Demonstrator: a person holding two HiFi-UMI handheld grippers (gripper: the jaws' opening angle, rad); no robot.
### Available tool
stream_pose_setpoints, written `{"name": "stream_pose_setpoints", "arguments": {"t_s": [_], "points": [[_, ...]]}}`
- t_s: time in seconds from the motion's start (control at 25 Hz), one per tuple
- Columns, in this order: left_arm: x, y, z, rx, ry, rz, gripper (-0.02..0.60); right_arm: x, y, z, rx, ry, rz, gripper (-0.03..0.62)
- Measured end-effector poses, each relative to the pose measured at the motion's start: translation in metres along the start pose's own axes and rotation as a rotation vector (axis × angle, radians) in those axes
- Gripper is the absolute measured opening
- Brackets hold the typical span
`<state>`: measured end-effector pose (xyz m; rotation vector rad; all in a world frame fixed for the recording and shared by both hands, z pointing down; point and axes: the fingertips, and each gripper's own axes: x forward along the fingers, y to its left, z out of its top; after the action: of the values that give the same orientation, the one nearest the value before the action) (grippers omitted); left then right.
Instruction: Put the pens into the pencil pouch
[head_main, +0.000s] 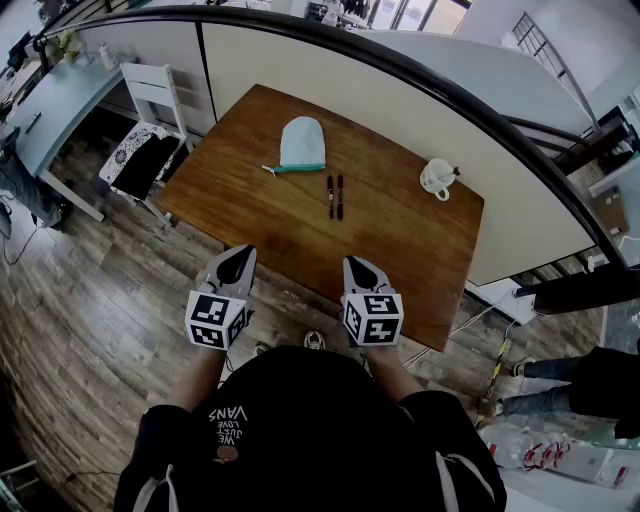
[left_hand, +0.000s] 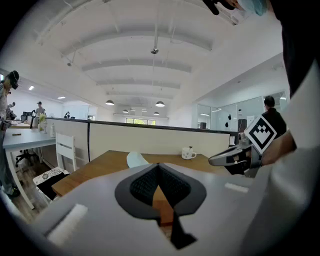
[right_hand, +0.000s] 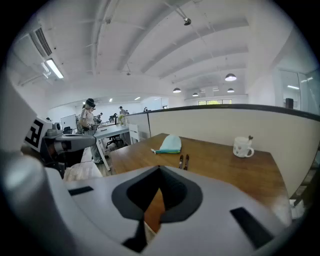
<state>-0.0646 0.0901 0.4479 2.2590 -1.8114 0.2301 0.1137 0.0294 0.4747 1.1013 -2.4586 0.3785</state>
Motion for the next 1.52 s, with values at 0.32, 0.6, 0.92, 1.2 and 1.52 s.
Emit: {"name": "stream_pose_setpoints", "arguments": {"t_s": [0.32, 0.6, 0.92, 1.2, 1.52], "points": [[-0.017, 0.016, 0.009, 0.008, -0.096, -0.047, 0.014, 0.001, 0.023, 0.005, 0.033, -0.056, -0.009, 0.012], [-0.028, 0.027, -0.002, 0.002, -0.072, -0.088, 0.189, 0.002, 0.041, -0.003, 0.109, -0.069, -0.033, 0.149], [-0.012, 0.035, -0.015, -0.023, -0.026, -0.11, 0.192, 0.016, 0.033, -0.014, 0.122, -0.011, -0.069, 0.147], [0.035, 0.046, -0.008, -0.019, -0.01, -0.081, 0.192, 0.052, 0.0, -0.008, 0.093, 0.024, -0.055, 0.147], [0.09, 0.059, -0.007, -0.041, 0.021, -0.039, 0.192, 0.098, -0.037, -0.002, 0.04, 0.093, -0.023, 0.147]]}}
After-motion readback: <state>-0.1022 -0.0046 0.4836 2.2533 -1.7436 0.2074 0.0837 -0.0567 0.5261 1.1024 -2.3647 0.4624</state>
